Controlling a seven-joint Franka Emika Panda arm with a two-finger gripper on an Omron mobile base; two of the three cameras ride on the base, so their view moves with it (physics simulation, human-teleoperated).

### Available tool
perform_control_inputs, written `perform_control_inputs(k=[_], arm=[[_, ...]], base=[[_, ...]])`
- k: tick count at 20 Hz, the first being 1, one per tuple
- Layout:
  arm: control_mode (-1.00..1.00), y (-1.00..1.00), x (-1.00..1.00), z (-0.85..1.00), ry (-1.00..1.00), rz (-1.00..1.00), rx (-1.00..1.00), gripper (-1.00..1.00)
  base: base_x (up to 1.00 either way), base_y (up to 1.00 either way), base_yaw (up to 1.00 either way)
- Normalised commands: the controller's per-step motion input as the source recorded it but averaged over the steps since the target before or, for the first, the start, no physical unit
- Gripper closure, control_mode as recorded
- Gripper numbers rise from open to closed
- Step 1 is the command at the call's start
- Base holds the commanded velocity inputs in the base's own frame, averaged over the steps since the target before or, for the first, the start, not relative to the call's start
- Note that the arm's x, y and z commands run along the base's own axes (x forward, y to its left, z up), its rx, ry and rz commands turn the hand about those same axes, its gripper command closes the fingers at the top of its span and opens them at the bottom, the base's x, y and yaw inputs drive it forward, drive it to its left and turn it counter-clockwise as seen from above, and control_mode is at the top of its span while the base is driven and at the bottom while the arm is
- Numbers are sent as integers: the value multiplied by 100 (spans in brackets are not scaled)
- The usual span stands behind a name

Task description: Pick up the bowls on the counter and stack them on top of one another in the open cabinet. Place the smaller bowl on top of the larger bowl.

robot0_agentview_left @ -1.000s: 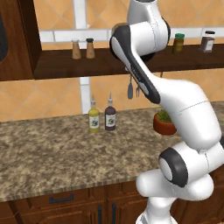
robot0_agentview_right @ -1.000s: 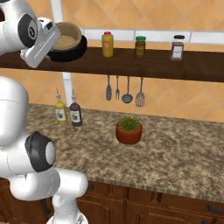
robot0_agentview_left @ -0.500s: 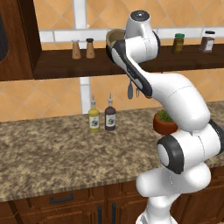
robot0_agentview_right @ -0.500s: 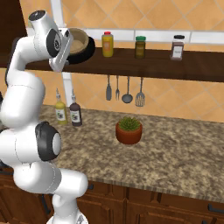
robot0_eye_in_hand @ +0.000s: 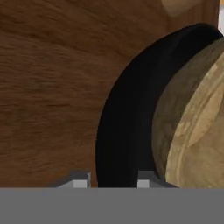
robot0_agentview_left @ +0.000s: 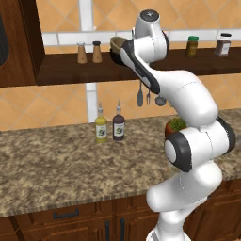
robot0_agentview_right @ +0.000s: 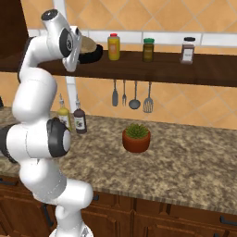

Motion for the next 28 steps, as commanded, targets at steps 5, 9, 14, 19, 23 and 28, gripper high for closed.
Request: perform_control_inputs(k=[5, 9, 14, 19, 23, 28], arm=[[-100, 0, -97, 2, -27, 0, -3, -100], [-100, 12, -100, 0, -32, 0, -2, -100], [-100, 43, -100, -21, -12, 0, -8, -100], [-100, 71, -100, -72, 1, 3, -15, -100], [-100, 66, -90, -100, 18, 4, -17, -100], [-100, 33, -8, -100, 22, 0, -13, -100]], base=[[0, 0, 0], [0, 0, 0], [0, 0, 0], [0, 0, 0], [0, 0, 0], [0, 0, 0]])
